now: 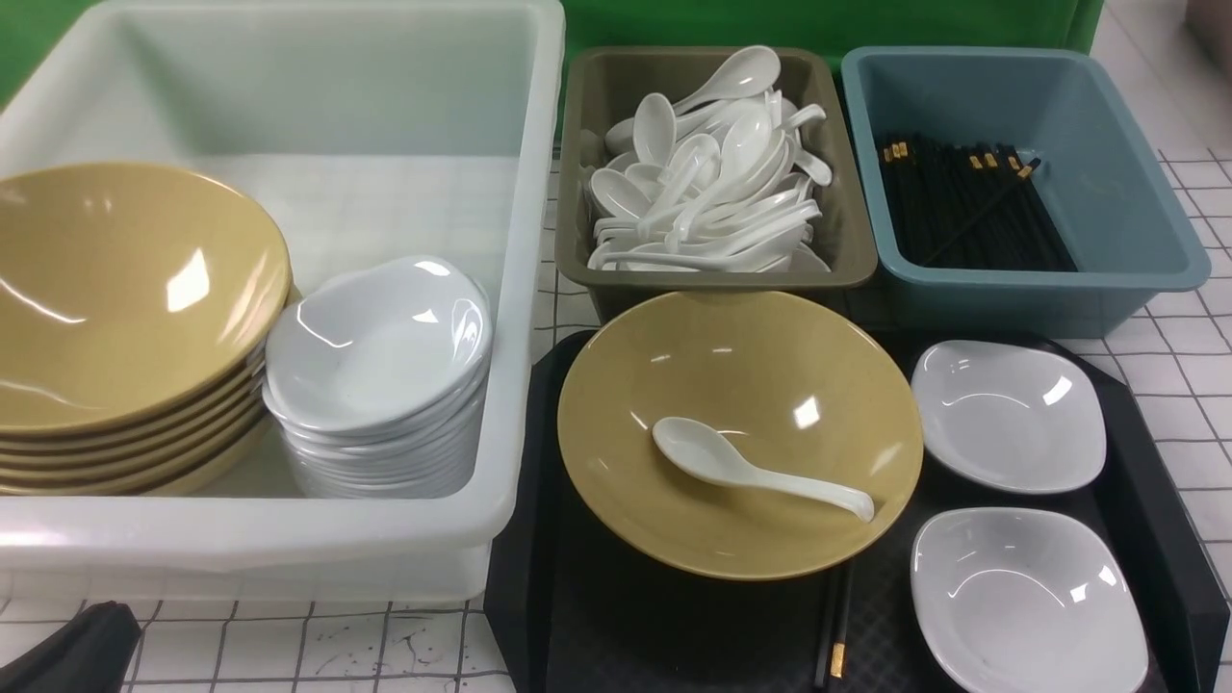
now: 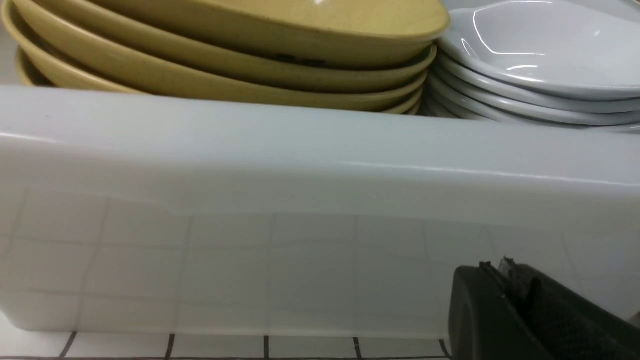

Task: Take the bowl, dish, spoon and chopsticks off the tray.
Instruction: Use the left arm to grab the soup spoon in the middle

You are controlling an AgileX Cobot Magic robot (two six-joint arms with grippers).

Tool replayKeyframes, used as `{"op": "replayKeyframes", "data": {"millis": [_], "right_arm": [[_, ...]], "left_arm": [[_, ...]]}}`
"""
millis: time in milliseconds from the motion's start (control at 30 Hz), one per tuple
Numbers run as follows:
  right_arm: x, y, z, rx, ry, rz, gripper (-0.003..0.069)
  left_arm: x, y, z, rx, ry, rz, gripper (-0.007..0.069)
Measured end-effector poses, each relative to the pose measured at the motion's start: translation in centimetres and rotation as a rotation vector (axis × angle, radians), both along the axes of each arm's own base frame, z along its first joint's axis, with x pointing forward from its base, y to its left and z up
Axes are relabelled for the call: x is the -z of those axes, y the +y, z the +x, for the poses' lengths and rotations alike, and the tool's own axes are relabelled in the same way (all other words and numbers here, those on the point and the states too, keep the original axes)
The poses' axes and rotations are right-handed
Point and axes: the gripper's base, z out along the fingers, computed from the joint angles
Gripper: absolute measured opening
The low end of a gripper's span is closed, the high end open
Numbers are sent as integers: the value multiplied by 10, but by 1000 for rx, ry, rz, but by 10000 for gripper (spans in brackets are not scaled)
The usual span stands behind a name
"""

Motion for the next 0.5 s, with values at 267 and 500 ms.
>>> {"op": "replayKeyframes", "data": {"millis": [267,500], "right_arm": [[0,0,0,0,0,0,236],[0,0,0,0,-2,0,236]], "left_arm": [[0,0,0,2,-2,24,-12],[0,1,0,3,-5,42,-12]]}}
